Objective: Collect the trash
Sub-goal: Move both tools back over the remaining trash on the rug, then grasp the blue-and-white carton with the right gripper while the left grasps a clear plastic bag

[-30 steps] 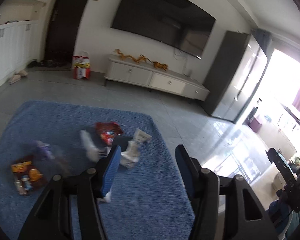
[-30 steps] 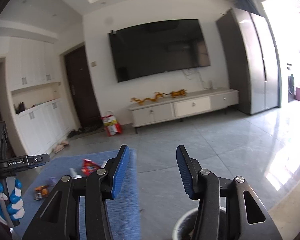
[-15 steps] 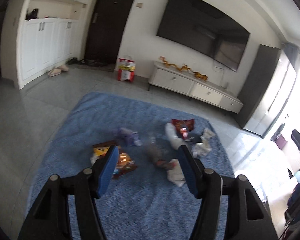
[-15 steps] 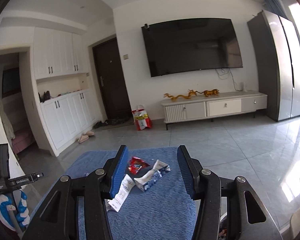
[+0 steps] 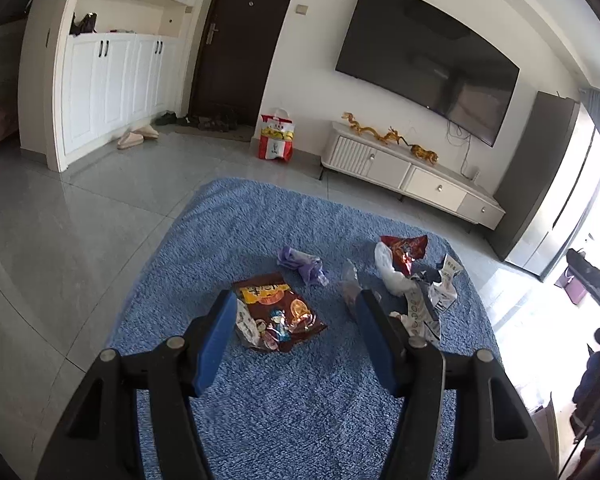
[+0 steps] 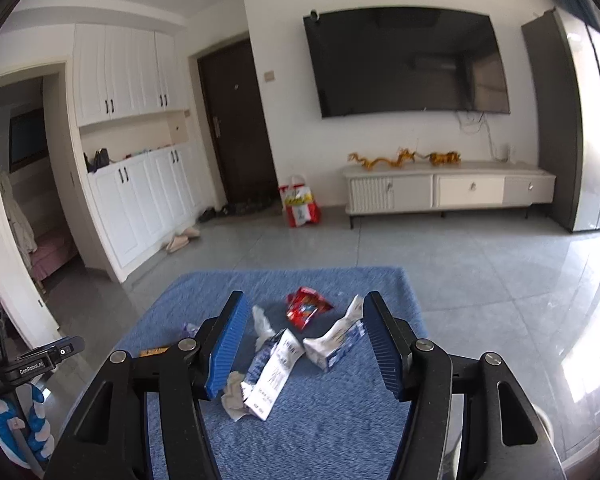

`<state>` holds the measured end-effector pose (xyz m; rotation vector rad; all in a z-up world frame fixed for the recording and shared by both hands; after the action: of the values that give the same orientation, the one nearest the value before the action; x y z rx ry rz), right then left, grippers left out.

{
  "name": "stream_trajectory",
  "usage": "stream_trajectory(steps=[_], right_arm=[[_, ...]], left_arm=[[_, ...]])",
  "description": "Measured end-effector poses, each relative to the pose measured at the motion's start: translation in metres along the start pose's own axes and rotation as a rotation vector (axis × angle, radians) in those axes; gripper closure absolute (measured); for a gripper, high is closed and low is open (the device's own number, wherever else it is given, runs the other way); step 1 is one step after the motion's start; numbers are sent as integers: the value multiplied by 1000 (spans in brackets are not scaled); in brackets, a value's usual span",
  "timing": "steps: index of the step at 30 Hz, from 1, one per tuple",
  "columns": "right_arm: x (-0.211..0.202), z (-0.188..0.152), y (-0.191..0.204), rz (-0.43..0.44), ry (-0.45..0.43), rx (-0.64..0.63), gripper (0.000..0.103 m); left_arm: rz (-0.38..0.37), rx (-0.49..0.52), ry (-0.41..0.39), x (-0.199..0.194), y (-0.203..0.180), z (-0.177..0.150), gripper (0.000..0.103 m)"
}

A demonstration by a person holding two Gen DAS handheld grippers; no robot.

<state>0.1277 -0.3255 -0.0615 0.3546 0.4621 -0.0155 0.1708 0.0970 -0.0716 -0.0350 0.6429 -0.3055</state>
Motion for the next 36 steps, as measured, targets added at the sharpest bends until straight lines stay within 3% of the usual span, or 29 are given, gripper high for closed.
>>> stream_trajectory(steps=[10,23,30,36], right_arm=[[68,-28,24,55,176,-16,44],[139,-53,24,77,327,7,44],[188,-71,27,58,427,3,44],[214,-90,19,49,505,34,44]], left_arm=[[-109,2,105,60,-39,8,43],[-102,-17,311,183,-77,6,43],[-103,-34,390,221,-82,-8,43],[-97,-11,398,230,-88,-15,45]])
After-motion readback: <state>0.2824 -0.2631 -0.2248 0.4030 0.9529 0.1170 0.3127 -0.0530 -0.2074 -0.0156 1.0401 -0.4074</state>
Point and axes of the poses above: each gripper's, at about its wrist camera, not at the fingertips, and x roughly the way its jaws point, y to its left, z to its top, the point moved 5 cm from there along x, roughly the way its jaws point, and after that the axes turned 10 degrees about x, right-handed, at the moved point
